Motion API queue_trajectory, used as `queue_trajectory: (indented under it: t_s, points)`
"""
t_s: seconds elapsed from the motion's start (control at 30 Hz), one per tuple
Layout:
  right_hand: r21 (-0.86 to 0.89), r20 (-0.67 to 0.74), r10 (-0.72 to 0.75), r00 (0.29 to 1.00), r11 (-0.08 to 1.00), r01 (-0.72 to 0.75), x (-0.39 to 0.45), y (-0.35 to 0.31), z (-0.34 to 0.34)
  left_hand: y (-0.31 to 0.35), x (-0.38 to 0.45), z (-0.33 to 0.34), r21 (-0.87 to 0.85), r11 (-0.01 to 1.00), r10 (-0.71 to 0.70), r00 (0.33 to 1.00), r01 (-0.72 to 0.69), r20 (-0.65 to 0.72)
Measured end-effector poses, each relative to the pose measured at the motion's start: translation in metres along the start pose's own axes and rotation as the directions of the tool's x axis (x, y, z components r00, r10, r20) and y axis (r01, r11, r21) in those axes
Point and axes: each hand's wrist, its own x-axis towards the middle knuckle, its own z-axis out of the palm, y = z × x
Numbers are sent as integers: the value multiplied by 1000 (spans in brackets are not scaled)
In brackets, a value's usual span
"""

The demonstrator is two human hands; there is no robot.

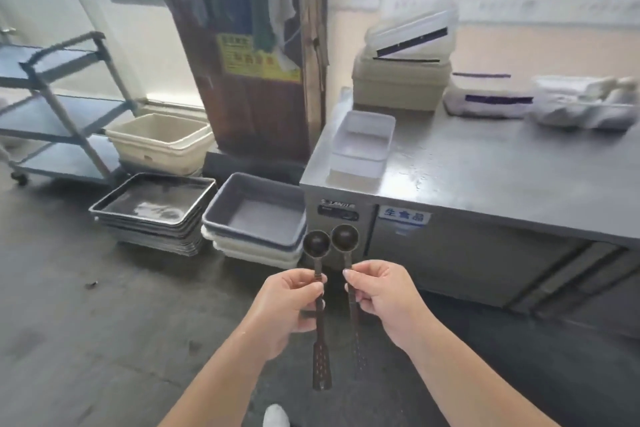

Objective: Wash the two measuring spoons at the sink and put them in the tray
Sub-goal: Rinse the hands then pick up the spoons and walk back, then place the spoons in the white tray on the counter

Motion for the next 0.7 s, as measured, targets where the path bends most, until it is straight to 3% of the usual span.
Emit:
queue_trajectory:
  t_s: [0.23,0.37,0.7]
  points:
    - [15,-209,24,978,1000,-22,56,-27,-49,45,98,43,129,992,-28,989,9,147]
    - [23,-283,22,959,1000,-16,111,-52,-55,79,167,47,211,977,-27,987,-8,160]
    - [47,-339,66,938,997,-53,241,-103,-52,148,305,36,257,967,-60,971,-2,231]
